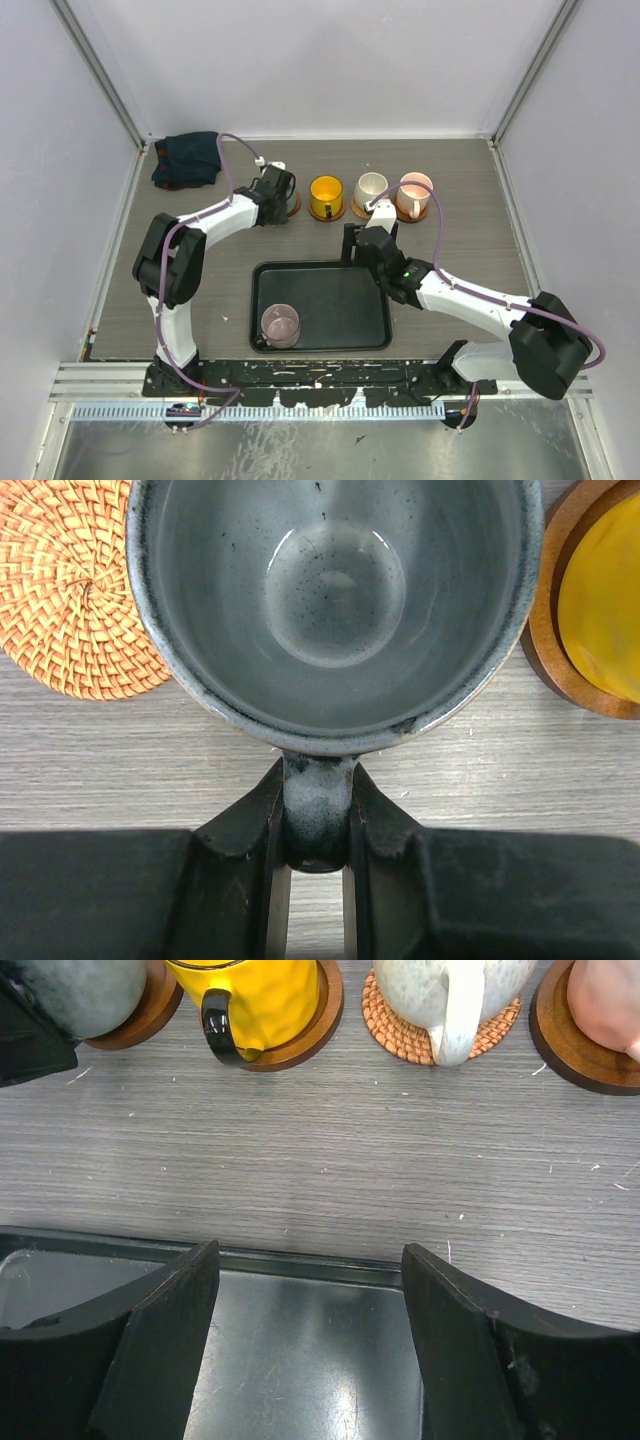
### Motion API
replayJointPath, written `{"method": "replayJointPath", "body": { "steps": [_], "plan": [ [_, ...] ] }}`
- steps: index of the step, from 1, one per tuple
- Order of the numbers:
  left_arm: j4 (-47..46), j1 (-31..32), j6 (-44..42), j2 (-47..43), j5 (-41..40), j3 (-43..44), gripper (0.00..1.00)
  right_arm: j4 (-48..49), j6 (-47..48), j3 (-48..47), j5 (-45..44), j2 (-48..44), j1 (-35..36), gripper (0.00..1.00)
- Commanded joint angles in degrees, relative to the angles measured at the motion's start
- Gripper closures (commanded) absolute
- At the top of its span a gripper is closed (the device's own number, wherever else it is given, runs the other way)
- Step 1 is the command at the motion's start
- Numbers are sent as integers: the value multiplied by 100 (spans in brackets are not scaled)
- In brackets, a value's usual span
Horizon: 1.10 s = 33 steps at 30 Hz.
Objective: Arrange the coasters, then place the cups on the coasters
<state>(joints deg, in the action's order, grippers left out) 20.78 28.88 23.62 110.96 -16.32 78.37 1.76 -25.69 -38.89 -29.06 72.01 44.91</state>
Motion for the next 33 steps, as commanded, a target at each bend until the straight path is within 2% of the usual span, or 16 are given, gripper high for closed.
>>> {"method": "replayJointPath", "body": {
  "steps": [1, 9, 16, 22, 33],
  "plan": [
    [121, 121, 166, -326, 35, -125, 98, 316, -85, -83, -10, -161, 25, 22],
    [139, 215, 259, -423, 27, -262, 99, 352, -94, -102, 18, -126, 24, 22],
    [67, 215, 181, -349, -452, -151, 100, 354, -89, -76, 25, -137, 24, 22],
    [-325, 214, 4, -471, -750, -186, 100, 353, -81, -37, -10, -154, 18, 22],
    [-1220, 214, -147, -735, -807, -671, 100, 407, -59, -52, 51, -82, 23, 22]
  ]
}}
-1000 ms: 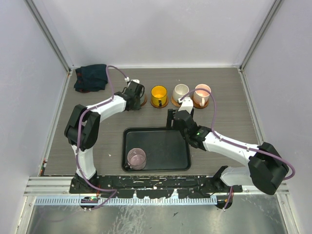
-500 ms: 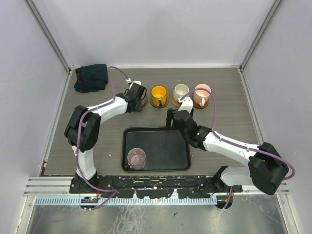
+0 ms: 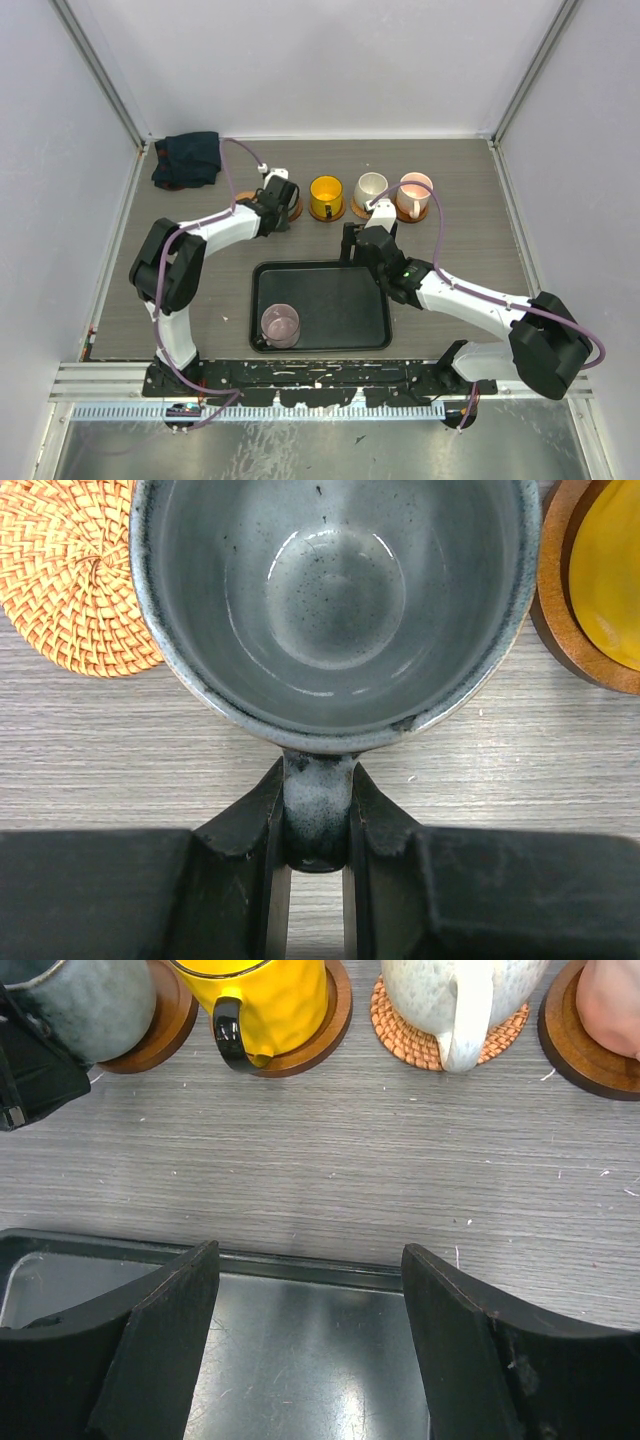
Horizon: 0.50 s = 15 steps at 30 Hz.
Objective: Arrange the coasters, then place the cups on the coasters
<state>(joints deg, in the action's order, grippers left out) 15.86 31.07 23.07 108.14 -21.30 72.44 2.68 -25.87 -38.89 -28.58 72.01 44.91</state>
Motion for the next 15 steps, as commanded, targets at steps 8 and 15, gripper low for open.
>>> {"method": "replayJointPath", "body": {
  "steps": [8, 15],
  "plan": [
    [-1146, -4, -91, -624, -190, -174, 100, 342, -65, -56, 84, -13, 20, 22],
    [-936, -4, -252, -649, -155, 176, 100, 380, -85, -72, 183, 15, 19, 22]
  ]
}}
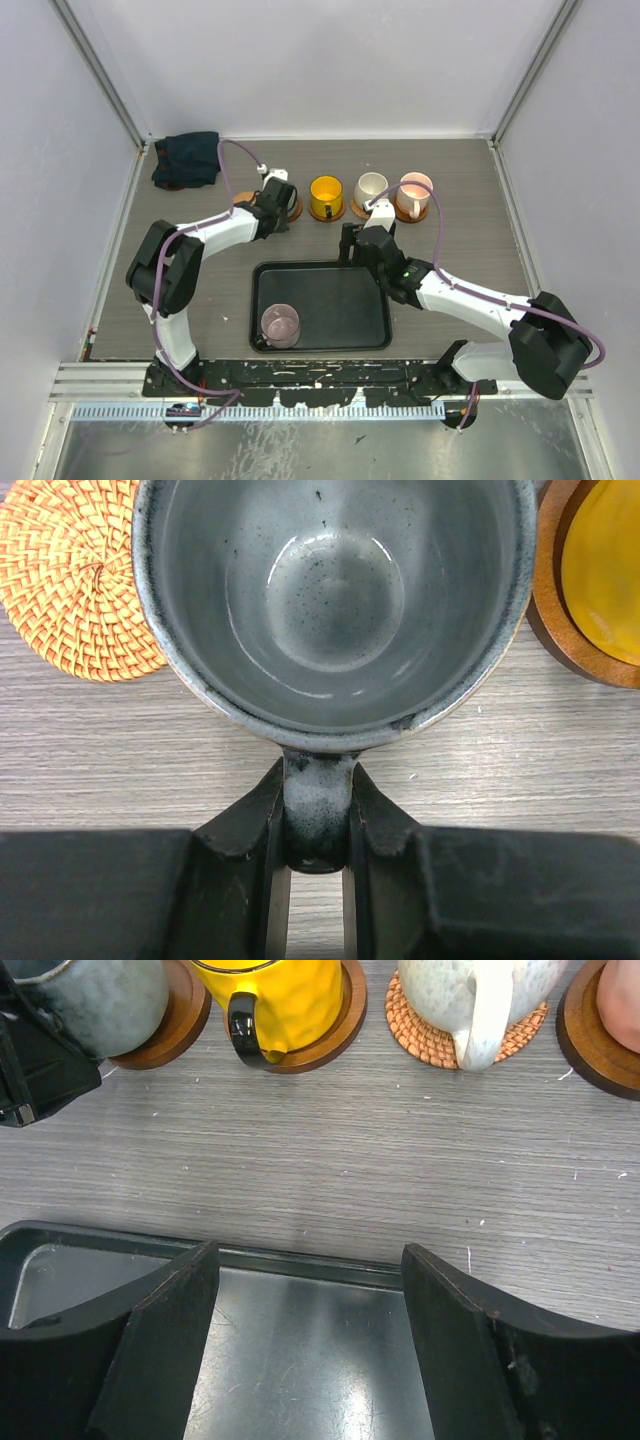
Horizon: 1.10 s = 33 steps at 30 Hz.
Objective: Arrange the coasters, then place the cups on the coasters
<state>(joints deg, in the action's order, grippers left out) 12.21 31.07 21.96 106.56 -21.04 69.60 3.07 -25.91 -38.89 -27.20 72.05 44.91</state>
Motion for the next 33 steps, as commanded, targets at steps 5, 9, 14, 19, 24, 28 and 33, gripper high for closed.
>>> {"method": "replayJointPath", "body": {
  "steps": [5, 9, 14, 19, 24, 28, 33],
  "plan": [
    [-371, -4, -204, -424, -164, 678, 100, 337, -106, -57, 113, 24, 24, 22],
    [-157, -4, -247, -371, -173, 875, 100, 338, -141, -14, 135, -27, 19, 22],
    [419, -26, -226, -220, -152, 1295, 100, 341, -180, 14, 153, -81, 19, 22],
    [795, -111, -90, -71, -42, 1521, 100, 331, -203, 48, 171, -119, 23, 22],
    [1033, -160, 9, 79, 58, 1648, 100, 312, -215, 62, 170, -122, 20, 22],
    [1185, -176, 36, 160, 121, 1719, 100, 314, -236, 82, 170, -130, 18, 22],
    [1163, -195, 50, 154, 174, 1666, 100, 312, -247, 92, 194, -113, 23, 22]
  ]
}}
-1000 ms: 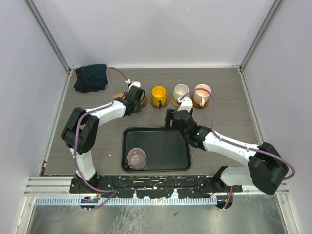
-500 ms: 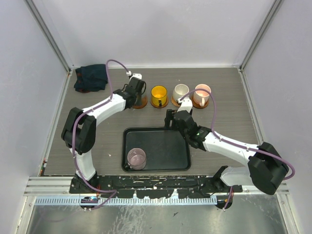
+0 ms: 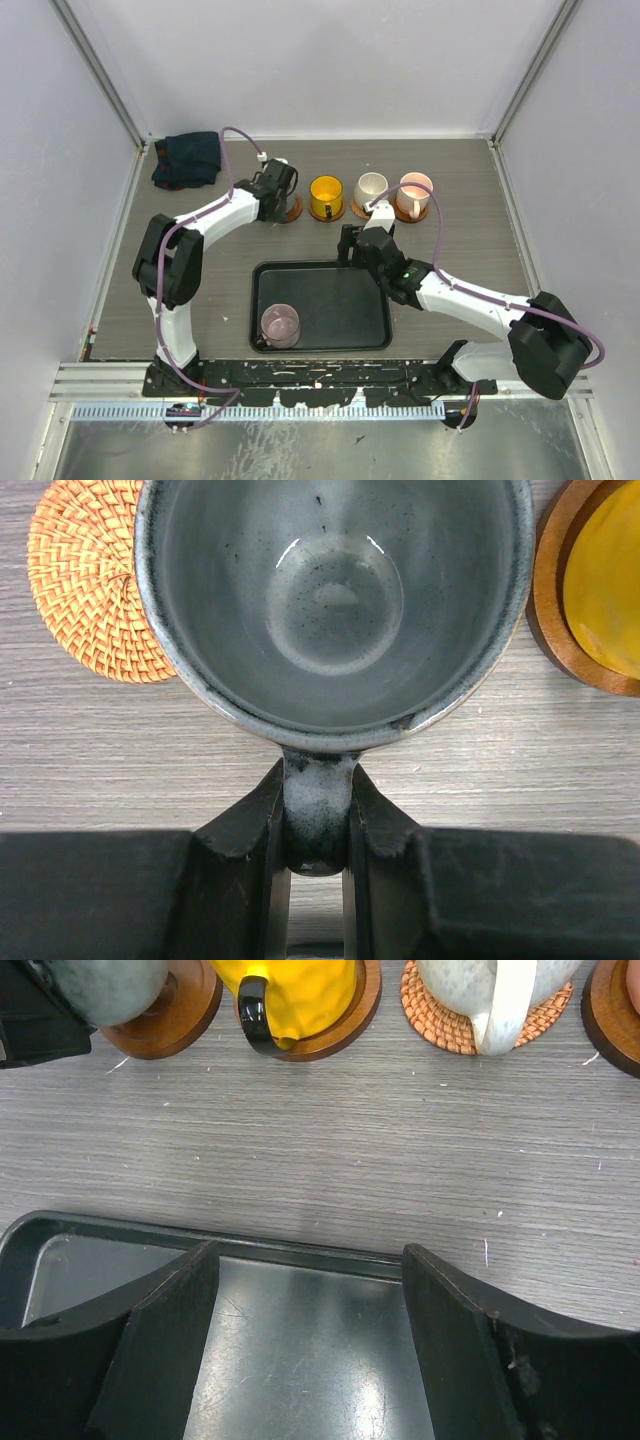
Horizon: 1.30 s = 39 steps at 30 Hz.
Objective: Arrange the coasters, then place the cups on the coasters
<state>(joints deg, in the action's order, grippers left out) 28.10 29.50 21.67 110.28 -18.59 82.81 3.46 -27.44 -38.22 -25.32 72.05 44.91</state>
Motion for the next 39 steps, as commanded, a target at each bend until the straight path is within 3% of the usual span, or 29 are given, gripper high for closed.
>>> {"method": "replayJointPath", "body": {
  "steps": [1, 38, 39],
  "plan": [
    [-432, -40, 82, -211, -54, 349, 100, 276, -100, 26, 5, -120, 21, 22],
    [-601, -76, 118, 30, 134, 388, 100, 334, -172, 30, 164, 48, 18, 22],
    [-582, -71, 130, 17, 88, 387, 96, 339, -171, 29, 166, 54, 18, 22]
  ]
}}
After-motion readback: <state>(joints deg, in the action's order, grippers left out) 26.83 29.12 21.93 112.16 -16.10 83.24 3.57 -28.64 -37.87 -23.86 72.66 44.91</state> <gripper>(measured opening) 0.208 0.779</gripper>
